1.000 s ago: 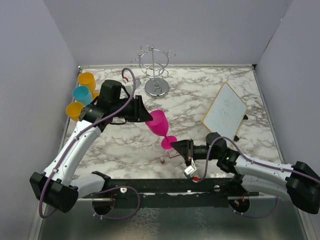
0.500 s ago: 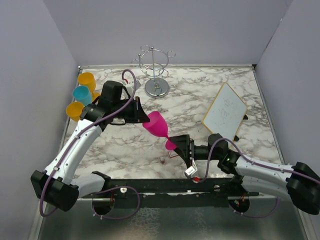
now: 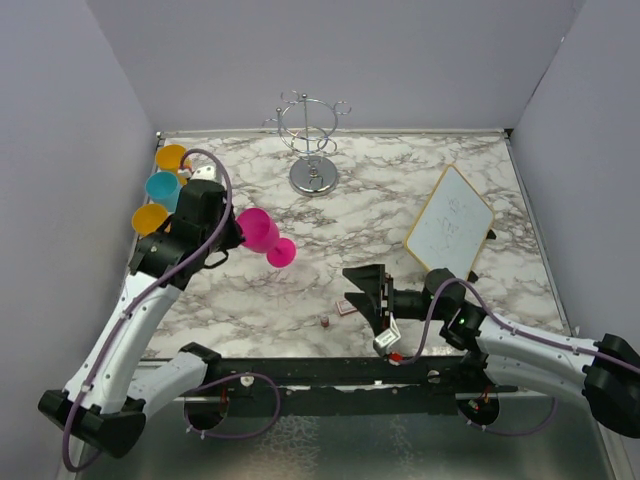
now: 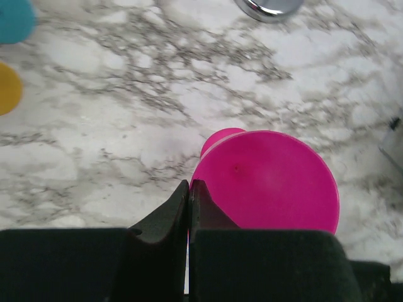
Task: Take the wine glass off the wine glass rack
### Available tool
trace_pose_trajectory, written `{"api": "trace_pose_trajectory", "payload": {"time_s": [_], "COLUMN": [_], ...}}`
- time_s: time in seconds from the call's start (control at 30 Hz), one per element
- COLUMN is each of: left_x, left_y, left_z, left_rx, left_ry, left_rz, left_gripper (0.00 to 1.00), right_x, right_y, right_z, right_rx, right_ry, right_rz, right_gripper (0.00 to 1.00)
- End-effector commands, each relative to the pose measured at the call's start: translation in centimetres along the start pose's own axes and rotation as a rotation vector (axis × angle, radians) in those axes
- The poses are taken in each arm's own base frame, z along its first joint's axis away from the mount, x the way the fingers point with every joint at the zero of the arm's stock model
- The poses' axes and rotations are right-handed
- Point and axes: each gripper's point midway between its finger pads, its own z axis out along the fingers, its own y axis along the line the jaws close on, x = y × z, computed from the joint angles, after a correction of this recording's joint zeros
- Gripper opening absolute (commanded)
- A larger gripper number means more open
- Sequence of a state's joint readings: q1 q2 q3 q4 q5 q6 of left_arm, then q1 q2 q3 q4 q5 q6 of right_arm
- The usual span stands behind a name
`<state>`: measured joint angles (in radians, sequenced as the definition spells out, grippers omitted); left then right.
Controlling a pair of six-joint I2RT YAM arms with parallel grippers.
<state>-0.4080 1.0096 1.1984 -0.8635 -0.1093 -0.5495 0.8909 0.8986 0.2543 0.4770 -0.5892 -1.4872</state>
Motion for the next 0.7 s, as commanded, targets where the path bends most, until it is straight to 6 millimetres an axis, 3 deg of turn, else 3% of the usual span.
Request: {"api": "trace_pose_trajectory", "payload": {"time_s": [0.0,0.33,0.5,0.67], "left_x": [-0.4,2.9,3.9,3.5], "left_y": [7.2,14.2,17.9,21.3], "left_z": [-1.4,0.0,-1.1,-2.2], "left_rx": [-0.365,-0.598,-0.705,-0.805], "left_ry": [-0.148,-0.006,-0.042,-0.097], "left_rz": [-0.117,-0.332,-0.450,-0.473], "left_gripper": [0.00,0.00,0.00,0.00], "right_x": [-0.1,-0.8,-1.0,-1.3], "right_y": [-1.1,-1.8,-2.1,-2.4], "right_z": [-0.1,-0.3,-0.6,-0.7], "right_rx": [0.038,0.061,0.081,0.089], "right_ry": [0.005,-0.025,-0.024,-0.038], "right_rz": [0.036,0.042,0.038,0.038], "right_gripper": [1.00,1.00,0.99,0.99]}}
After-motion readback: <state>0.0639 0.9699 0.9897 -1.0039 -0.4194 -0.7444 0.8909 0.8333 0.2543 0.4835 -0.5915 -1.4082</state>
